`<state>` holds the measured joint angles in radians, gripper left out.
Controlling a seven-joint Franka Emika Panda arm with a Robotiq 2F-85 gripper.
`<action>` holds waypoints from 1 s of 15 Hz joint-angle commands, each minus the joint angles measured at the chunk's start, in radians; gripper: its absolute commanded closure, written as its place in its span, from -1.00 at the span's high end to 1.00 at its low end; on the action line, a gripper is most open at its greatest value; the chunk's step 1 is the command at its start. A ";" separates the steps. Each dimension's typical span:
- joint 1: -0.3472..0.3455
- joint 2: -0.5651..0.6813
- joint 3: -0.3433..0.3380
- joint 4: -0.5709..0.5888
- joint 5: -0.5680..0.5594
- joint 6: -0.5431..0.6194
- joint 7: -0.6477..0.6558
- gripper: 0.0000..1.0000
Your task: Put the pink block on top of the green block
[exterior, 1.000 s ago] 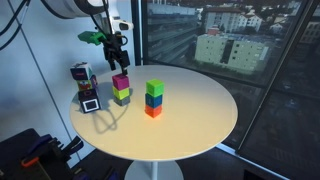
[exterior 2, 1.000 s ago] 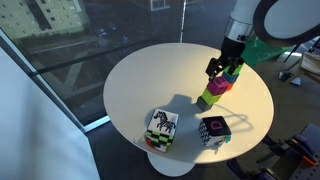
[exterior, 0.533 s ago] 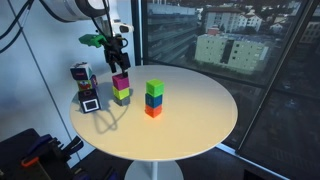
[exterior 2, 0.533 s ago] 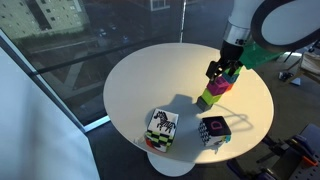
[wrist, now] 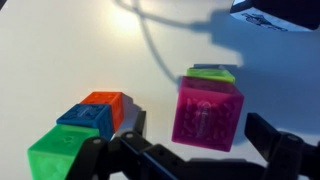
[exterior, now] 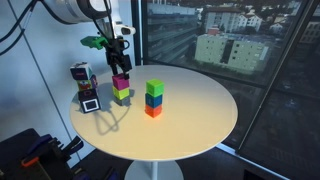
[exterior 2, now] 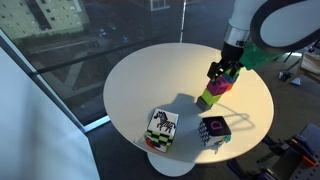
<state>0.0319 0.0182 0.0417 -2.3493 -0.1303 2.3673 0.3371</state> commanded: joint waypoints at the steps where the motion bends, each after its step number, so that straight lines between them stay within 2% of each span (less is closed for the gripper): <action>1: 0.001 0.003 -0.008 -0.007 -0.028 0.015 0.031 1.00; 6: 0.003 0.011 -0.009 -0.012 -0.019 0.013 0.024 1.00; 7: 0.004 0.013 -0.009 -0.013 -0.019 0.013 0.026 0.61; 12: 0.008 0.009 -0.007 -0.010 -0.014 -0.002 0.026 -0.20; 13: 0.007 0.003 -0.008 -0.006 -0.010 -0.008 0.023 -0.32; 15: 0.006 -0.009 -0.008 -0.003 -0.003 -0.015 0.017 -0.37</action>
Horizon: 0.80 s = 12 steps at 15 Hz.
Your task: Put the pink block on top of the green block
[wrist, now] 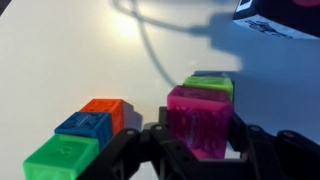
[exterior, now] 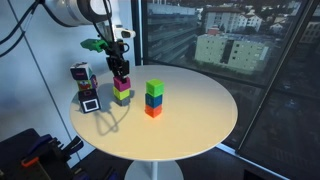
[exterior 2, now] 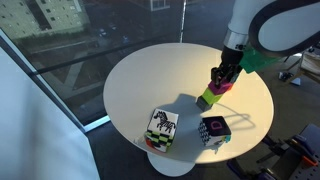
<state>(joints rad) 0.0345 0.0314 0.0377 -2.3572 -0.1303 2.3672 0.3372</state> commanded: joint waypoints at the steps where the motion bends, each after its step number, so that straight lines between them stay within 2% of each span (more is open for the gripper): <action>1: 0.002 -0.026 -0.004 0.006 -0.001 -0.019 0.014 -0.42; 12: -0.016 -0.054 -0.019 0.036 -0.016 -0.063 0.000 -0.43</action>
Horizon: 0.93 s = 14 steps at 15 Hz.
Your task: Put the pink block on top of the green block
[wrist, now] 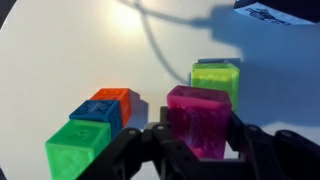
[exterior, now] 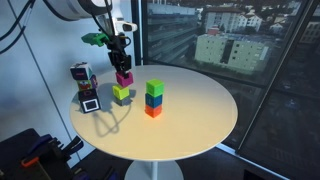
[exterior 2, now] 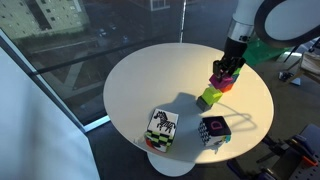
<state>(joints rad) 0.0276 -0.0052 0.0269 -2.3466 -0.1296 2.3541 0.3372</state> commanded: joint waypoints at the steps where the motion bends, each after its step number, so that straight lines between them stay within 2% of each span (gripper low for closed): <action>1: -0.012 -0.017 -0.011 0.031 -0.020 -0.057 0.000 -0.43; 14: -0.043 -0.009 -0.044 0.144 -0.140 -0.168 0.008 -0.43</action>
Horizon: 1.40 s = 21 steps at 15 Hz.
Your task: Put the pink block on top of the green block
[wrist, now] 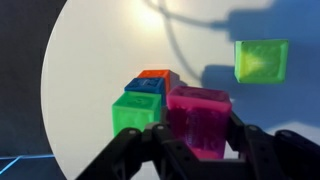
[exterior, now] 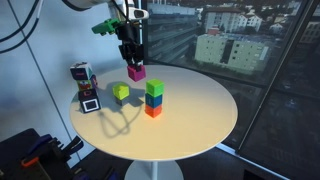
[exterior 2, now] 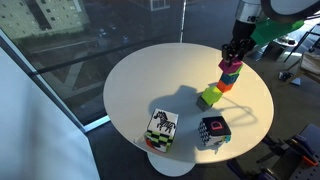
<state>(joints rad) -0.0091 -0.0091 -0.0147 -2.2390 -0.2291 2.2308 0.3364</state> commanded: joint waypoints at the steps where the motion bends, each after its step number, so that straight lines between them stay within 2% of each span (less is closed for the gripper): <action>1: -0.008 -0.006 -0.004 0.043 -0.049 -0.049 0.006 -0.43; 9: -0.023 0.010 -0.018 0.094 -0.117 -0.092 0.000 -0.43; 21: -0.027 0.085 -0.044 0.190 -0.111 -0.200 -0.009 -0.43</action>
<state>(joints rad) -0.0312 0.0394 -0.0560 -2.1111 -0.3270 2.0825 0.3331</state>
